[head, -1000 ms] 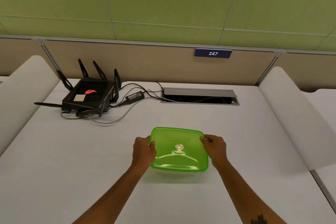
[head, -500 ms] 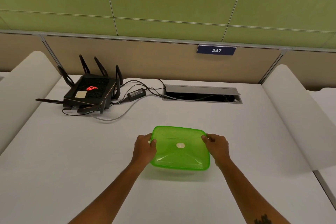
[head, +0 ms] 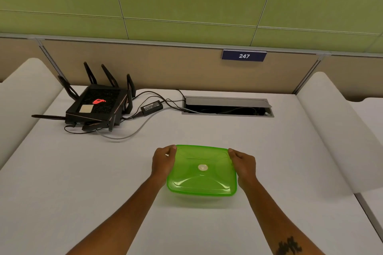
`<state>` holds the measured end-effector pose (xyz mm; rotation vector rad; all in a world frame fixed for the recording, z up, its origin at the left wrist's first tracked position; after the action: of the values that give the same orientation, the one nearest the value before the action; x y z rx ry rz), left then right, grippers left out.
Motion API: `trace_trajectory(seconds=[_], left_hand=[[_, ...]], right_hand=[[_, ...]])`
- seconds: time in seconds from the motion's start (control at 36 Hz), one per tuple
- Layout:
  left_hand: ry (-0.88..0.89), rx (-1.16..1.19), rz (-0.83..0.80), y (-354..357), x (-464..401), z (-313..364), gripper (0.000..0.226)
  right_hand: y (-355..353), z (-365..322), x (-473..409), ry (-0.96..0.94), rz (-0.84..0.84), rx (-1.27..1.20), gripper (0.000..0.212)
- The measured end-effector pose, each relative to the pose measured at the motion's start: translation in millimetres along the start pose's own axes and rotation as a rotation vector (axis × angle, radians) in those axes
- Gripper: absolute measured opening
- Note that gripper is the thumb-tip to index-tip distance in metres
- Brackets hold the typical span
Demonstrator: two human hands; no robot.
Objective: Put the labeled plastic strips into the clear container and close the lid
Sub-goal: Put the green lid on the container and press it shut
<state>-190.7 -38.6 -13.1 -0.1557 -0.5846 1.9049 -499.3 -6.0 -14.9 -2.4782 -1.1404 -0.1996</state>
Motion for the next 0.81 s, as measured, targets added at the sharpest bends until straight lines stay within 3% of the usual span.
trace_trajectory(seconds=[0.14, 0.36, 0.42, 0.47, 0.69, 0.81], left_hand=[[-0.015, -0.007, 0.031, 3.1, -4.2, -1.7, 0.027], [-0.106, 0.168, 0.038, 5.8, -7.1, -12.1, 0.012], [-0.161, 0.225, 0.042, 5.5, -7.7, -17.5, 0.019], [-0.192, 0.243, 0.040, 6.1, -9.9, -22.7, 0.024], [-0.154, 0.217, 0.031, 6.3, -11.8, -20.9, 0.017], [-0.124, 0.187, 0.045, 4.7, -10.3, -14.9, 0.017]], right_hand=[[2.5, 4.6, -0.4, 0.068, 0.002, -0.088, 0.017], [4.1, 8.5, -7.8, 0.119, 0.043, -0.096, 0.016], [4.6, 8.8, -9.4, 0.116, 0.047, -0.079, 0.006], [5.5, 9.1, -10.5, 0.122, 0.046, -0.070, 0.011], [10.0, 5.2, -17.9, 0.246, 0.023, -0.044, 0.028], [12.1, 1.7, -18.3, 0.293, 0.010, -0.029, 0.020]])
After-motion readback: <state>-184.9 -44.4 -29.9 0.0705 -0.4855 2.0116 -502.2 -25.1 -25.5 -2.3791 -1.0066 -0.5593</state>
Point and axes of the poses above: each hand's wrist, its own x-axis away from the middle knuckle, its own y-axis out of the palm, z = x × y, the point moved 6 cm from there along -x, towards the middle knuckle, and after that the axes turned 11 degrees about z, right-handed, at the moved point
